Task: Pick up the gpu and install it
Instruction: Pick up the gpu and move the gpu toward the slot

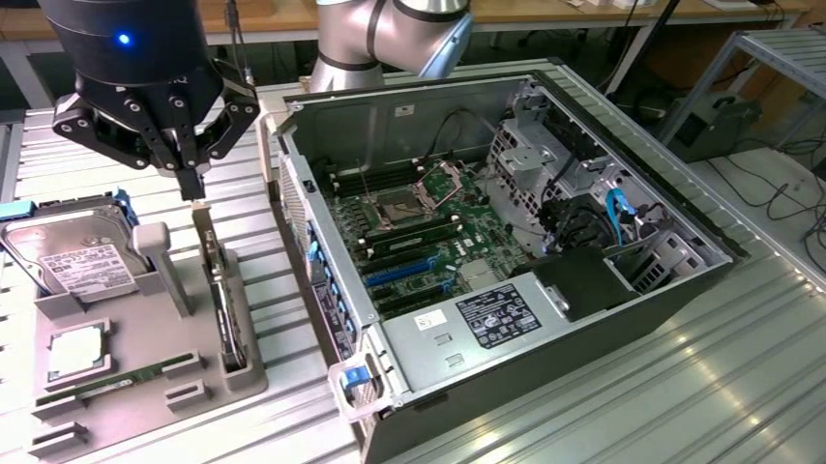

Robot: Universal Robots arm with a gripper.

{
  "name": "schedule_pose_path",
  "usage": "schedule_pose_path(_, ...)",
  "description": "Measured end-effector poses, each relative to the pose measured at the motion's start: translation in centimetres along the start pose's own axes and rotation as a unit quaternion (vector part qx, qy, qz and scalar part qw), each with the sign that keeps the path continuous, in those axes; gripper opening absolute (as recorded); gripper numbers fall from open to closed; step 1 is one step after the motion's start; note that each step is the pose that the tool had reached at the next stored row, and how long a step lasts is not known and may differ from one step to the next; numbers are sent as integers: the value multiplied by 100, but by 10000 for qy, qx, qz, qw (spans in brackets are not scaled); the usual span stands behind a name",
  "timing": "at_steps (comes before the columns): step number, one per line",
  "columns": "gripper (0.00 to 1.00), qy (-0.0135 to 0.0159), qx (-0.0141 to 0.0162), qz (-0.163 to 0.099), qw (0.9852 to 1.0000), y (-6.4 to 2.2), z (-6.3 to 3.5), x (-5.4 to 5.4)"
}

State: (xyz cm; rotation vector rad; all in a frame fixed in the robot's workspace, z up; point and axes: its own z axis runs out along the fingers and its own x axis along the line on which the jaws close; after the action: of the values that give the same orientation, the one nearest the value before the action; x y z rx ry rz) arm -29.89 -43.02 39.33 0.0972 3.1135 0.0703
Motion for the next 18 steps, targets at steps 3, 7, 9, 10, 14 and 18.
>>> schedule_pose_path(3, 11, 0, 0, -9, 10000, 0, 0, 0)
schedule_pose_path(7, 11, 1, -1, -24, 10000, 0, 0, 0)
schedule_pose_path(9, 11, 1, -1, -30, 10000, 0, 0, 0)
schedule_pose_path(10, 11, 2, -1, -33, 10000, 0, 0, 0)
schedule_pose_path(14, 24, 2, -1, -45, 10000, 0, 0, 0)
schedule_pose_path(18, 42, 2, -2, -59, 10000, 0, 0, 0)
